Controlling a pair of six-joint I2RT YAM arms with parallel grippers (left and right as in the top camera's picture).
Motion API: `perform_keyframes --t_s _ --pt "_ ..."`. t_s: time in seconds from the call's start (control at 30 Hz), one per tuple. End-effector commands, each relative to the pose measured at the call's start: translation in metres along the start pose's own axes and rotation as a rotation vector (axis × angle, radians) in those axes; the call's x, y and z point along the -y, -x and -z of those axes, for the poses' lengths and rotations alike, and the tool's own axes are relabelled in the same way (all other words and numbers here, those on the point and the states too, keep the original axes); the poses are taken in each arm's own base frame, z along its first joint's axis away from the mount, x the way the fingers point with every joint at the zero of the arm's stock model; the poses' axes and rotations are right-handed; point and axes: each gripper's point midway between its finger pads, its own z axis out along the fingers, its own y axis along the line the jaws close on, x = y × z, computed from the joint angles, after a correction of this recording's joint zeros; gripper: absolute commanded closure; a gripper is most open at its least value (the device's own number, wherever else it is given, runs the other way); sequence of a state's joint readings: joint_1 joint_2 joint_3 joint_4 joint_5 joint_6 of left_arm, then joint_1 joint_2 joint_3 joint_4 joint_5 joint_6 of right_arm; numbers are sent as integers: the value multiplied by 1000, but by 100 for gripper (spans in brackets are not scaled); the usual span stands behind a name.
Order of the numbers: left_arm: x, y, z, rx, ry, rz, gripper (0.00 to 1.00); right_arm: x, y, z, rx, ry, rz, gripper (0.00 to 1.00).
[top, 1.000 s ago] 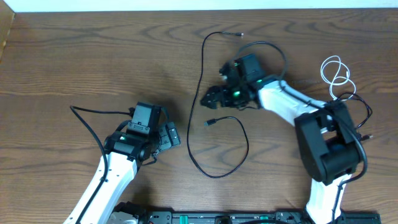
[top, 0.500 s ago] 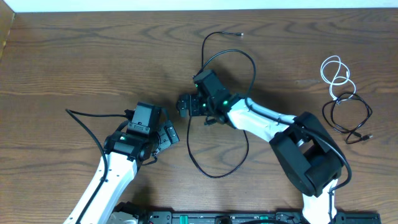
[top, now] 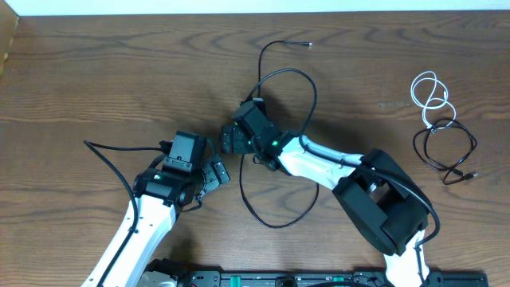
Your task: Untangle cables
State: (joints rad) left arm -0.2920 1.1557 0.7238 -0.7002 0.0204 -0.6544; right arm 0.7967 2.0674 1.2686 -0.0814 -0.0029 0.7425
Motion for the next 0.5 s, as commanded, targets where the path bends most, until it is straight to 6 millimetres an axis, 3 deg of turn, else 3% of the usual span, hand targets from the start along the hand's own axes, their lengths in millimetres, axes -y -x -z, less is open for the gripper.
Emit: perform_keyframes --t_s 0.0,0.47 --pt "2 3 3 10 -6 5 2 13 -17 -13 -39 -46 -17 1" --pt "2 3 3 11 -6 5 2 31 -12 -16 10 -135 -9 9"
